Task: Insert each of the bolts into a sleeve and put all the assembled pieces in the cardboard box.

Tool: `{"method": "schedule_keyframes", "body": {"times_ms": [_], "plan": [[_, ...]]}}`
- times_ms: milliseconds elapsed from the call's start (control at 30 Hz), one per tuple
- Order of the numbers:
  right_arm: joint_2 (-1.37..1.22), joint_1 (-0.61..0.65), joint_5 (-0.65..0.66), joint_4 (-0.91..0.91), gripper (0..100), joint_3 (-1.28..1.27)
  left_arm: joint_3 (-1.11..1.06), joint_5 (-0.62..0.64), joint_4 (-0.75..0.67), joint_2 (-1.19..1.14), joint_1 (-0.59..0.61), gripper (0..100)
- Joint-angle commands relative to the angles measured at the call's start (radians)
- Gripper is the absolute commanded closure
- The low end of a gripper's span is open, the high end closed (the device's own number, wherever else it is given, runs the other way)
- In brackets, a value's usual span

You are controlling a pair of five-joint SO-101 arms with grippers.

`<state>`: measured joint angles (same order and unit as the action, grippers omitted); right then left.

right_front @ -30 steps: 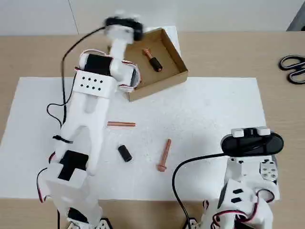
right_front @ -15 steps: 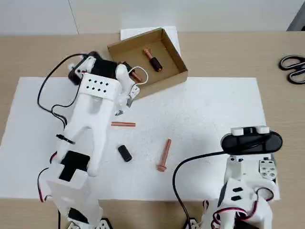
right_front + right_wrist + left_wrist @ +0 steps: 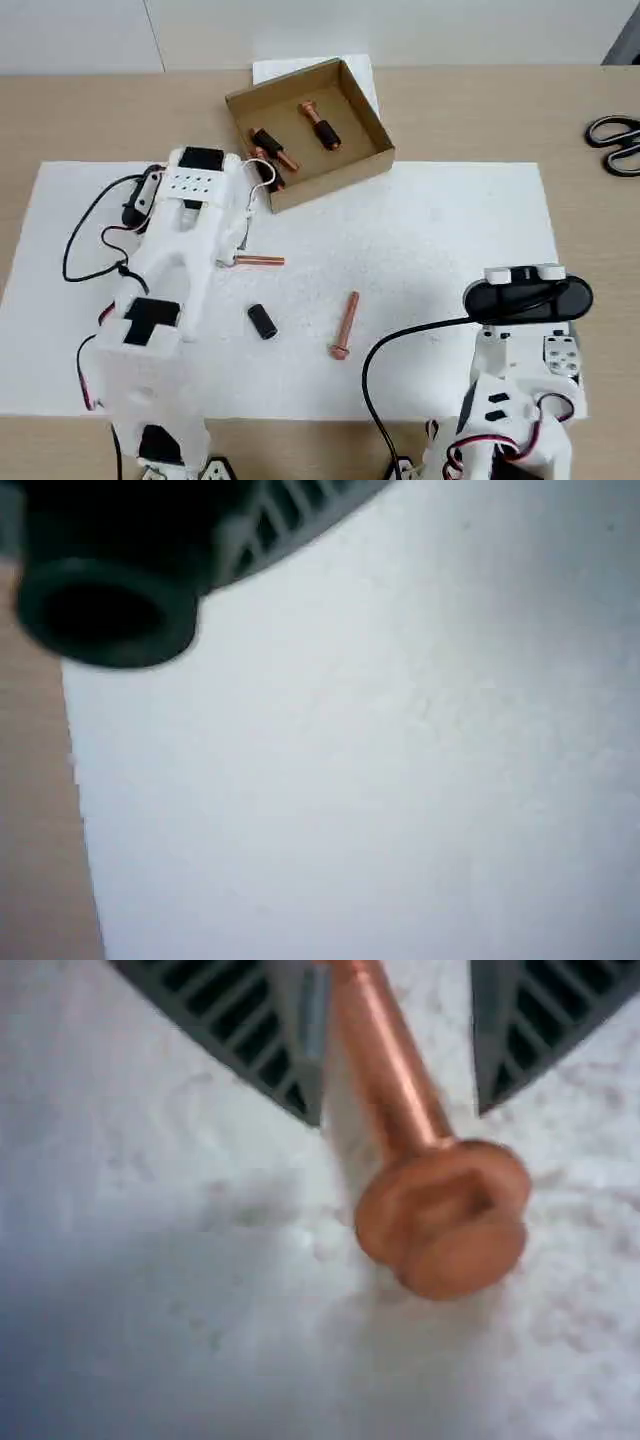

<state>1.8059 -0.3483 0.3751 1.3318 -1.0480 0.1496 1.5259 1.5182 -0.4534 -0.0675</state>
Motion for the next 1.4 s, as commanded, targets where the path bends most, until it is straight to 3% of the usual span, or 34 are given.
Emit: {"method": "schedule_keyframes", "body": {"times_ms": [0,833,1367], "plan": [[0.004,-0.005,0.009,-0.024,99.1,0.006,0.005,0.008,-0.014,0.008,-0.029,90],[0.004,-0.005,0.009,-0.019,99.1,0.009,-0.001,0.103,-0.098,-0.077,-0.048,90],[0.004,-0.005,0.009,-0.021,99.1,0.009,0.263,0.054,0.107,-0.132,-0.048,90]]}}
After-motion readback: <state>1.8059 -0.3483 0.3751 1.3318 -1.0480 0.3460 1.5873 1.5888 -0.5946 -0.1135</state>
